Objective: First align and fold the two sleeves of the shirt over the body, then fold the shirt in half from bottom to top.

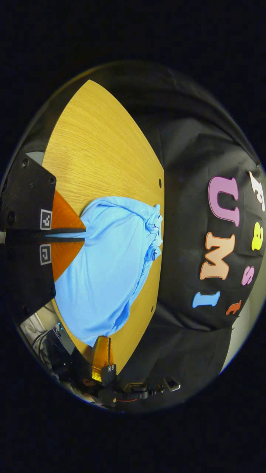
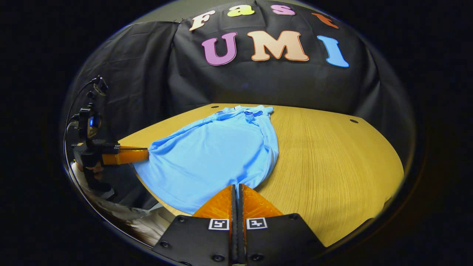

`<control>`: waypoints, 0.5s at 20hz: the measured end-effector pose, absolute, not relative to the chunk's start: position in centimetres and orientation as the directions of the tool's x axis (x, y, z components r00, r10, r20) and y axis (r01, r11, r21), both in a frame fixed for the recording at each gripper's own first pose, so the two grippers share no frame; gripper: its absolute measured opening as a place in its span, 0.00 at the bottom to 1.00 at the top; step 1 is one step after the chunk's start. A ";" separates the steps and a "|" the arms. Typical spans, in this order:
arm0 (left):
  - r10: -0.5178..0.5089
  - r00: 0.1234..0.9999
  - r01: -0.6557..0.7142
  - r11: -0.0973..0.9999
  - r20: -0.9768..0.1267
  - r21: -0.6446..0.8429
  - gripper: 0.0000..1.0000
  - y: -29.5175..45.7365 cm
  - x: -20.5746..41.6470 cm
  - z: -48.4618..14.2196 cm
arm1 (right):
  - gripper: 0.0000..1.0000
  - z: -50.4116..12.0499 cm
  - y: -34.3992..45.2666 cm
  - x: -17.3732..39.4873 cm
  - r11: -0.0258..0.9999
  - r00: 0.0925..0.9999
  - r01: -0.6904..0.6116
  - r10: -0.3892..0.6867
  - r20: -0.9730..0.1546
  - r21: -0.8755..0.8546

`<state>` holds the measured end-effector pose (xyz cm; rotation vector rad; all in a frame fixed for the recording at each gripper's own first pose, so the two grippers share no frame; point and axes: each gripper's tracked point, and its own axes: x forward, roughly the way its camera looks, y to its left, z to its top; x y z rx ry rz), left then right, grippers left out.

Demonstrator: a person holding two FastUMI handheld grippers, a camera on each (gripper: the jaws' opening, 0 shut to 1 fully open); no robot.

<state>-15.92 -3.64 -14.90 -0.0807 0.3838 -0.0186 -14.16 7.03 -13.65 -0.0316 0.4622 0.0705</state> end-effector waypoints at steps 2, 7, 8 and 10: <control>-0.027 0.933 0.001 0.997 -0.359 -0.072 0.00 -3.1 -15.1 -13.8 | 0.03 -12.5 6.8 -12.9 0.997 0.899 -0.072 0.062 -0.433 -0.007; -0.028 0.952 0.004 0.997 -0.304 -0.079 0.00 -1.7 -11.9 -10.2 | 0.02 -9.9 6.4 -8.9 0.998 0.914 -0.064 0.057 -0.402 -0.004; -0.024 0.956 0.000 0.997 -0.291 -0.080 0.00 -1.3 -11.1 -9.4 | 0.02 -9.2 6.3 -8.0 0.998 0.915 -0.065 0.057 -0.399 -0.009; -0.017 0.963 -0.005 0.997 -0.269 -0.083 0.00 -0.5 -9.5 -7.9 | 0.03 -7.1 5.0 -6.1 0.998 0.922 -0.057 0.044 -0.384 -0.024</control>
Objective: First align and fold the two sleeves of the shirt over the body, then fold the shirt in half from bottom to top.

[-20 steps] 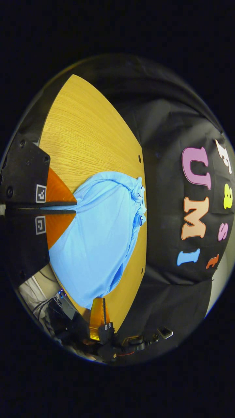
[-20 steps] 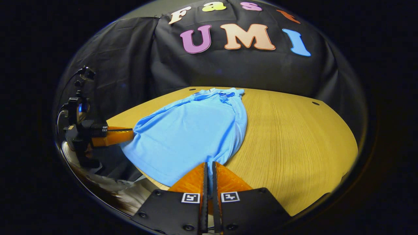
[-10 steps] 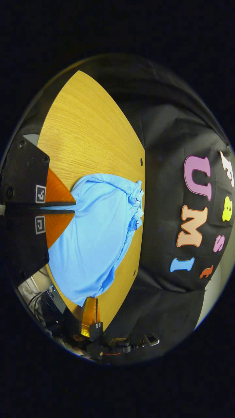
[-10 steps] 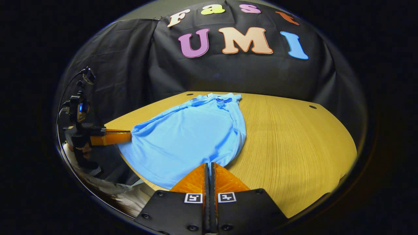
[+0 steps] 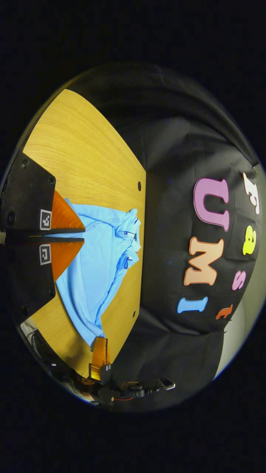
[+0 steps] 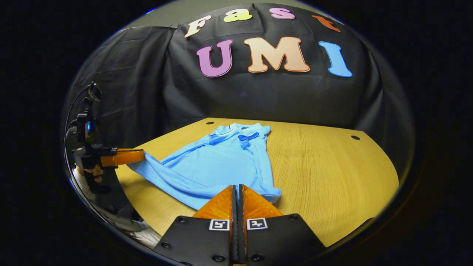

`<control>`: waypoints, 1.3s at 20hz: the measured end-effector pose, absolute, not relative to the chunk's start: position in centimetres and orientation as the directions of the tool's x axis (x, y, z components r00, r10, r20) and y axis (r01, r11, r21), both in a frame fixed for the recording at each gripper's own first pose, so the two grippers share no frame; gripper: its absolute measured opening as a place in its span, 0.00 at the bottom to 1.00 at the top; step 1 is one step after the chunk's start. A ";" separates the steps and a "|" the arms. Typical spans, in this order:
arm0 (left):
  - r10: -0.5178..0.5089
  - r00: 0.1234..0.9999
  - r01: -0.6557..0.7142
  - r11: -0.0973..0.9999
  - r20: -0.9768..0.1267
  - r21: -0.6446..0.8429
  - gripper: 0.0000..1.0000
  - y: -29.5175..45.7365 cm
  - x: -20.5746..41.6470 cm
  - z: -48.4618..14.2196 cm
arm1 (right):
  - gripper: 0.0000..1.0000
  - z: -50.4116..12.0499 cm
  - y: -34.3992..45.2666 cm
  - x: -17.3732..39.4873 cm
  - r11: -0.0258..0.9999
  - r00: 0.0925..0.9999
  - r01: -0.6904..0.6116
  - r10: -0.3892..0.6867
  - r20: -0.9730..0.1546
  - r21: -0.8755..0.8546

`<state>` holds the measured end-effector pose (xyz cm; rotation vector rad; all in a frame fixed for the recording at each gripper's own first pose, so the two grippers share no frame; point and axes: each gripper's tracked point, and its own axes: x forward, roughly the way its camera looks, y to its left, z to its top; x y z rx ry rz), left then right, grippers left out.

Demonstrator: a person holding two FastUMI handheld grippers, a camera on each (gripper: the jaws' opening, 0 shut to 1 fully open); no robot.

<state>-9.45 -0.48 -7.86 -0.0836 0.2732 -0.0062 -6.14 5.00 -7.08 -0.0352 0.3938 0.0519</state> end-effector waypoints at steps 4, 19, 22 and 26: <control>-0.009 0.975 -0.010 0.996 -0.222 -0.083 0.00 1.2 -5.6 -4.9 | 0.03 -4.5 4.4 -2.5 0.998 0.936 -0.047 0.026 -0.351 -0.049; 0.095 0.965 -0.121 0.988 -0.246 -0.094 0.00 8.3 13.9 -3.5 | 0.02 -4.1 0.7 16.7 0.993 0.917 0.088 -0.110 -0.383 -0.075; 0.128 0.960 -0.149 0.987 -0.248 -0.066 0.00 9.4 17.5 -3.8 | 0.00 -5.7 -0.4 20.3 0.986 0.907 0.114 -0.155 -0.392 -0.125; 0.175 0.939 -0.195 0.980 -0.297 -0.040 0.00 11.2 21.1 -6.5 | 0.02 -8.8 -1.9 24.5 0.983 0.884 0.168 -0.183 -0.430 -0.073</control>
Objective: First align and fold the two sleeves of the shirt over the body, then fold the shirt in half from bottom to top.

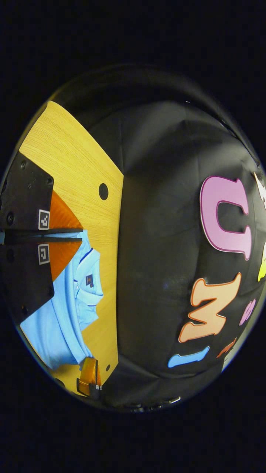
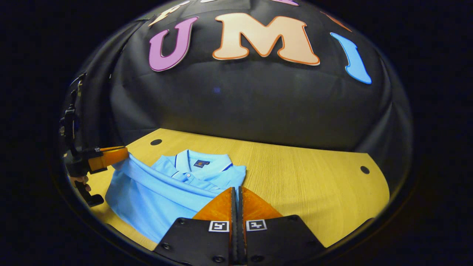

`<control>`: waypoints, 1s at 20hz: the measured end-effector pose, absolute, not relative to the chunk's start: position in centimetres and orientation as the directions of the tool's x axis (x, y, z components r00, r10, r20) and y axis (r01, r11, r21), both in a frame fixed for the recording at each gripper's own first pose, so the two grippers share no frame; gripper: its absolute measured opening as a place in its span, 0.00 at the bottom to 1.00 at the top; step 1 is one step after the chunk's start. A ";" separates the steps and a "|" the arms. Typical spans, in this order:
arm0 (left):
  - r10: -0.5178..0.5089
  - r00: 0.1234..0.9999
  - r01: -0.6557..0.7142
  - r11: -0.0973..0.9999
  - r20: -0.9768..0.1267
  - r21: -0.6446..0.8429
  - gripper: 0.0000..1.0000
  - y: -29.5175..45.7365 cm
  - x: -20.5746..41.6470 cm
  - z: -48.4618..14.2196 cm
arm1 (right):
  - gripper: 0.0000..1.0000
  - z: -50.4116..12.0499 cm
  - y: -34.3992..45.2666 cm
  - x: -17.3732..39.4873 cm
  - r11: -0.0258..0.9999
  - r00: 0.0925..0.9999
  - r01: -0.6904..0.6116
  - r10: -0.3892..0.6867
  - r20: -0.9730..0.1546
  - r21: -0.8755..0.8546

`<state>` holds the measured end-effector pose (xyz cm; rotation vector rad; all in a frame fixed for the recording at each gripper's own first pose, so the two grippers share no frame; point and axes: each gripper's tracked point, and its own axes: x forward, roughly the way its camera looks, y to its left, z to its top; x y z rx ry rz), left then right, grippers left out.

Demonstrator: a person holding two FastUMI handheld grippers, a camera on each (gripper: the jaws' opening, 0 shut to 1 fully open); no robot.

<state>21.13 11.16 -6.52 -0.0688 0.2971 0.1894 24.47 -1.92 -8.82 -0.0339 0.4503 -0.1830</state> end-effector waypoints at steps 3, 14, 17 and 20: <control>0.197 0.927 -0.214 0.977 -0.319 -0.018 0.00 12.1 22.8 -8.3 | 0.02 -10.4 -2.8 26.1 0.980 0.877 0.198 -0.184 -0.443 -0.016; 0.321 0.910 -0.319 0.946 -0.264 0.052 1.00 13.6 20.8 -5.9 | 0.99 -8.7 -1.5 24.6 0.992 0.899 0.125 -0.103 -0.427 0.025; 0.319 0.925 -0.312 0.948 -0.208 0.063 0.97 13.0 18.2 -3.3 | 0.98 -6.9 -0.9 22.2 0.996 0.917 0.094 -0.086 -0.389 0.002; 0.298 0.941 -0.292 0.955 -0.160 0.059 0.96 11.6 15.1 -1.3 | 0.98 -5.0 0.2 19.0 0.998 0.937 0.066 -0.057 -0.343 0.015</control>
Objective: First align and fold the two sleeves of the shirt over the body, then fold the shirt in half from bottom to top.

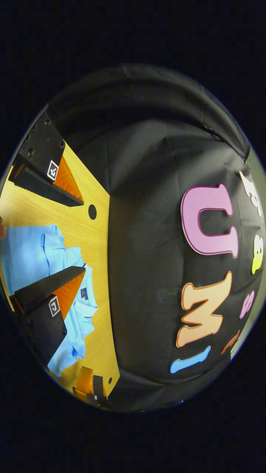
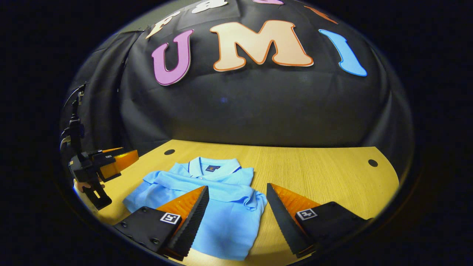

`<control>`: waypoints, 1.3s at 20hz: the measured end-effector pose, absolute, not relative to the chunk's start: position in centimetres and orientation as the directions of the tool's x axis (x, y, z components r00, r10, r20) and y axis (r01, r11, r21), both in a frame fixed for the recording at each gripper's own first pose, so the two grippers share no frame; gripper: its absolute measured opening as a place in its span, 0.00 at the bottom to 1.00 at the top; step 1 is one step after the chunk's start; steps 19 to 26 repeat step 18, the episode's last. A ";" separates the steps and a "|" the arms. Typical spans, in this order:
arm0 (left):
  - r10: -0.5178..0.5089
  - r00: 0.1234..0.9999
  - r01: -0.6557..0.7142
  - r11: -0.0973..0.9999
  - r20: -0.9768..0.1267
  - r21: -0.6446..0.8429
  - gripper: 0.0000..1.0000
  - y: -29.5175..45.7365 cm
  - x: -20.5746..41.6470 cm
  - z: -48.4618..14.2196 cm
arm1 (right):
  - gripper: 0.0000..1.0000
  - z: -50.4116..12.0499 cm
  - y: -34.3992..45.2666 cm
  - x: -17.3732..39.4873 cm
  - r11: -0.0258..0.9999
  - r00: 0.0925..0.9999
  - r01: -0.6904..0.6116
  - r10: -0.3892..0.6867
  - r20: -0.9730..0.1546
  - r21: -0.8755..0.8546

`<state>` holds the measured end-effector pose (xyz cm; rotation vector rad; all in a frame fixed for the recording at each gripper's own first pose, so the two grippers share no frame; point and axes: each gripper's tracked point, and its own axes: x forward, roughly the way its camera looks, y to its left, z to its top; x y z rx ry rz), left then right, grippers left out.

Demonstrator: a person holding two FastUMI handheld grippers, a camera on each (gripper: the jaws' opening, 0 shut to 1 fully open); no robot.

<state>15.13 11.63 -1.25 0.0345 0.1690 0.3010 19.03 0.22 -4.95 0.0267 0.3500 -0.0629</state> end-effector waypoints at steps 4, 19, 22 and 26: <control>0.313 0.942 -0.310 0.950 -0.124 0.040 0.97 10.9 10.7 -1.0 | 0.98 -4.2 0.8 14.3 0.998 0.954 0.053 -0.055 -0.295 -0.016; 0.232 0.969 -0.232 0.973 -0.090 0.005 0.97 5.2 6.3 -4.3 | 0.98 -3.5 2.9 8.3 0.996 0.995 0.030 -0.037 -0.087 -0.082; 0.232 0.969 -0.232 0.973 -0.090 0.005 0.97 5.2 6.3 -4.3 | 0.98 -3.5 2.9 8.3 0.996 0.995 0.030 -0.037 -0.087 -0.082; 0.232 0.969 -0.232 0.973 -0.090 0.005 0.97 5.2 6.3 -4.3 | 0.98 -3.5 2.9 8.3 0.996 0.995 0.030 -0.037 -0.087 -0.082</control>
